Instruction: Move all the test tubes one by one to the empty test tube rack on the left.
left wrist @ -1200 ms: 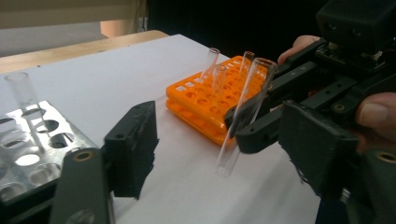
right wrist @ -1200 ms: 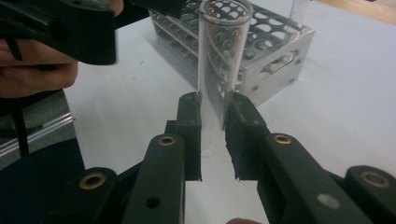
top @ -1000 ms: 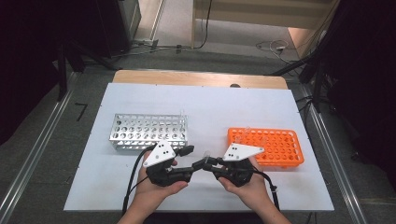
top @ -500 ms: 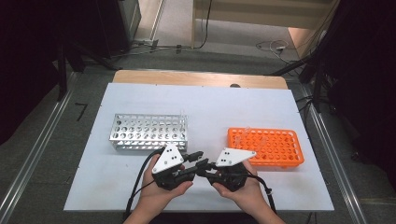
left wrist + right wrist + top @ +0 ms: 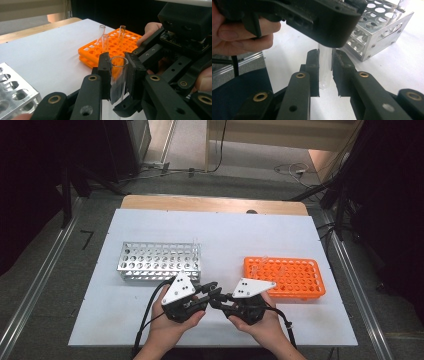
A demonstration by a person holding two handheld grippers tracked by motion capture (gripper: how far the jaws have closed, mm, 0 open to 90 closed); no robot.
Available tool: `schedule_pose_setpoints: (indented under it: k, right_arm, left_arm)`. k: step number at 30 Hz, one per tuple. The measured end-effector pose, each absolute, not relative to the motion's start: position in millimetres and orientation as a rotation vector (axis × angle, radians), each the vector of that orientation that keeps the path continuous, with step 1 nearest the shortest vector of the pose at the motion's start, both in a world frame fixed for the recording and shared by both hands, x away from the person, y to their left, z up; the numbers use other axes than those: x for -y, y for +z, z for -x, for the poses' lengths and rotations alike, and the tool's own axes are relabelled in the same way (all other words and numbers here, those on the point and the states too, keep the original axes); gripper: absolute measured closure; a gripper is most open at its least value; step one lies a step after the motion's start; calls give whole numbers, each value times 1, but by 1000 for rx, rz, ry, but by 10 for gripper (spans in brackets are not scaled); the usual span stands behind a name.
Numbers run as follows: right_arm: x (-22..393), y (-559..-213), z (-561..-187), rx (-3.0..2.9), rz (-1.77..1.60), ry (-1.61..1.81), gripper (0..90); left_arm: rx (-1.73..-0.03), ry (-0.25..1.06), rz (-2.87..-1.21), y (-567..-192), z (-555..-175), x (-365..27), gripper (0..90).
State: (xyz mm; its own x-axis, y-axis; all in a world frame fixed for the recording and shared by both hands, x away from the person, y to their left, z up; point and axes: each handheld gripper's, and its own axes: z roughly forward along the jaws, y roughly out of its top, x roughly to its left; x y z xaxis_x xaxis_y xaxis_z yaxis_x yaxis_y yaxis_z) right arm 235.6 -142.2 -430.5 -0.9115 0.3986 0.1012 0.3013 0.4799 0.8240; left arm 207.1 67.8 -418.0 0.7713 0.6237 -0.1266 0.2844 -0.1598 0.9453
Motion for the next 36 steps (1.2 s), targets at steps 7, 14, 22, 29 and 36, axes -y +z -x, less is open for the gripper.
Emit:
schedule_pose_setpoints:
  k: [7, 14, 22, 29, 36]
  right_arm:
    - [162, -428, -239, -2607, -642, 1484, 508]
    - [188, -424, -239, -2555, -659, 1543, 324]
    - [219, -424, -240, -2499, -734, 1541, 74]
    - [247, -426, -238, -2432, -784, 1529, 0]
    - [270, -431, -235, -2392, -838, 1490, 0]
  left_arm:
    - [-738, 375, -1731, -414, -212, -78, 765]
    - [-764, 406, -1720, -410, -219, -91, 766]
    - [-785, 436, -1695, -404, -227, -107, 766]
    - [-826, 469, -1673, -398, -237, -125, 766]
    - [-861, 497, -1651, -393, -247, -142, 767]
